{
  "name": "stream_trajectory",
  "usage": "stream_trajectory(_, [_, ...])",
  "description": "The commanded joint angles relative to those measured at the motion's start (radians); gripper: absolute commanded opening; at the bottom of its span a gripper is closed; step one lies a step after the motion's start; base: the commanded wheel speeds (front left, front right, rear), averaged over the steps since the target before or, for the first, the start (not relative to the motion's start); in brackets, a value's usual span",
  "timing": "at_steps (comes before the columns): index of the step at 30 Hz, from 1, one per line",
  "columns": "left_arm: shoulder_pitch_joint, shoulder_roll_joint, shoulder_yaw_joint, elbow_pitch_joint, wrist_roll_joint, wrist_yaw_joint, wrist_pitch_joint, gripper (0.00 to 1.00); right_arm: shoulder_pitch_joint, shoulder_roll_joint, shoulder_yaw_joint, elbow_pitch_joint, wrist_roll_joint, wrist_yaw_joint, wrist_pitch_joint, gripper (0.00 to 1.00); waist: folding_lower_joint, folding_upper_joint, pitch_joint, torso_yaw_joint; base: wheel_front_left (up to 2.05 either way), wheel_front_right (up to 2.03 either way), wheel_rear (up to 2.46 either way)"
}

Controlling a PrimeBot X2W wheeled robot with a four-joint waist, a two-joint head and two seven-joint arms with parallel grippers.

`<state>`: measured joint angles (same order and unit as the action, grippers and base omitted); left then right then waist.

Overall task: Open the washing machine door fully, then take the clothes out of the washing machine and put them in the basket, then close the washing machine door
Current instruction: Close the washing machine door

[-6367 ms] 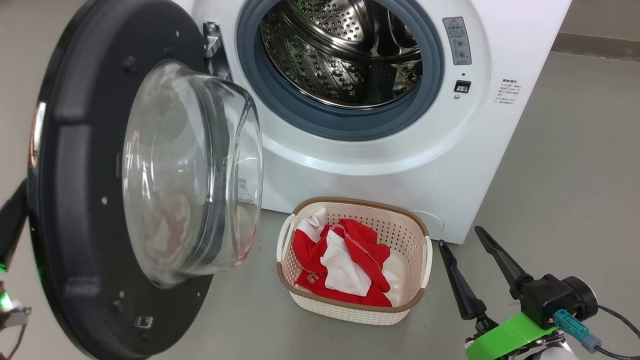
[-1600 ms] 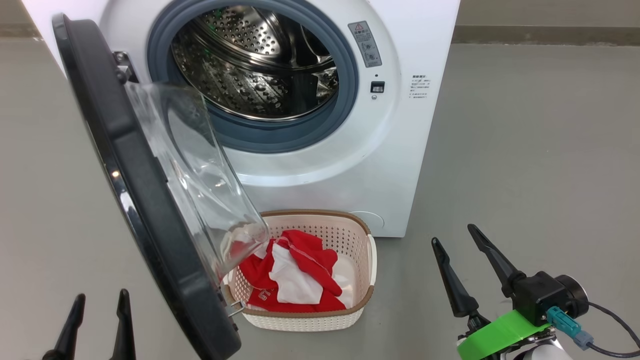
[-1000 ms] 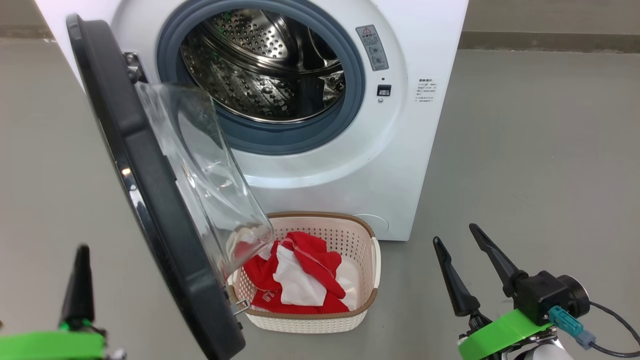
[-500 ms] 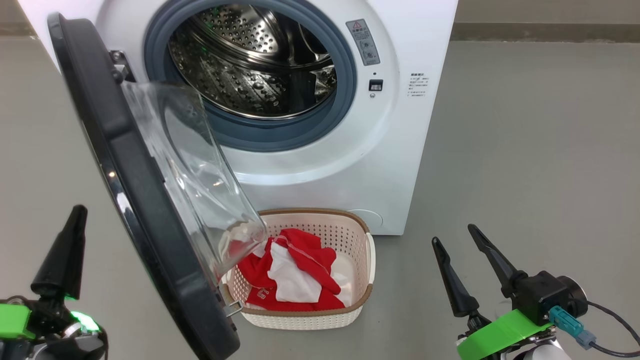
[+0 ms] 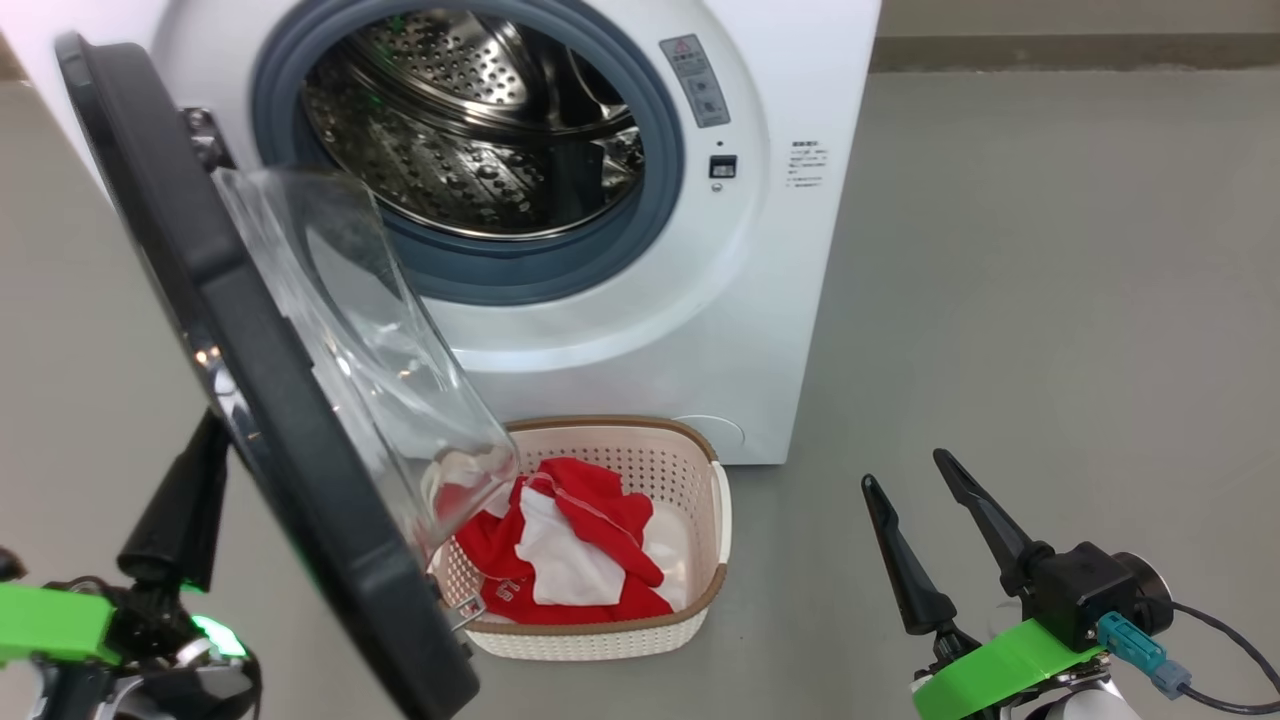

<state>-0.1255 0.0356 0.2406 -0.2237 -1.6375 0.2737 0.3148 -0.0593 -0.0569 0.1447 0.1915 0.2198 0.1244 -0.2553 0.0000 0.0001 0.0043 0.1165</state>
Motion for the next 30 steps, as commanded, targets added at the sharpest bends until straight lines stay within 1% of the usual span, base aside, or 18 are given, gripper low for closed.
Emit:
stream_trajectory(1, [-0.047, 0.015, 0.006, -0.032, -0.007, -0.002, 0.005, 0.00, -0.029, -0.005, 0.022, -0.026, 0.007, 0.006, -0.006, 1.00, 0.0000, -0.0001, 0.007, -0.009, 0.00, 0.00, 0.00])
stream_trajectory(7, [-0.071, 0.015, -0.038, -0.013, -0.028, -0.016, -0.021, 0.00, -0.034, -0.005, 0.027, -0.025, 0.006, 0.006, -0.006, 1.00, 0.0000, -0.0001, 0.018, -0.045, 0.00, 0.00, 0.00])
stream_trajectory(13, [-0.109, 0.015, -0.074, 0.020, -0.073, -0.033, -0.082, 0.00, -0.037, -0.006, 0.032, -0.020, 0.006, 0.006, -0.006, 1.00, 0.0000, -0.0001, 0.022, -0.083, 0.00, 0.00, 0.00])
stream_trajectory(18, [-0.142, 0.015, -0.100, 0.037, -0.078, -0.045, -0.110, 0.00, -0.044, -0.004, 0.027, -0.027, 0.015, 0.006, -0.006, 1.00, 0.0000, -0.0001, 0.042, -0.117, 0.00, 0.00, 0.00])
stream_trajectory(30, [-0.245, 0.015, -0.094, 0.074, -0.094, -0.073, -0.168, 0.00, -0.070, 0.000, 0.022, -0.039, 0.018, 0.006, -0.006, 1.00, 0.0000, -0.0001, 0.125, -0.205, 0.00, 0.00, 0.00])
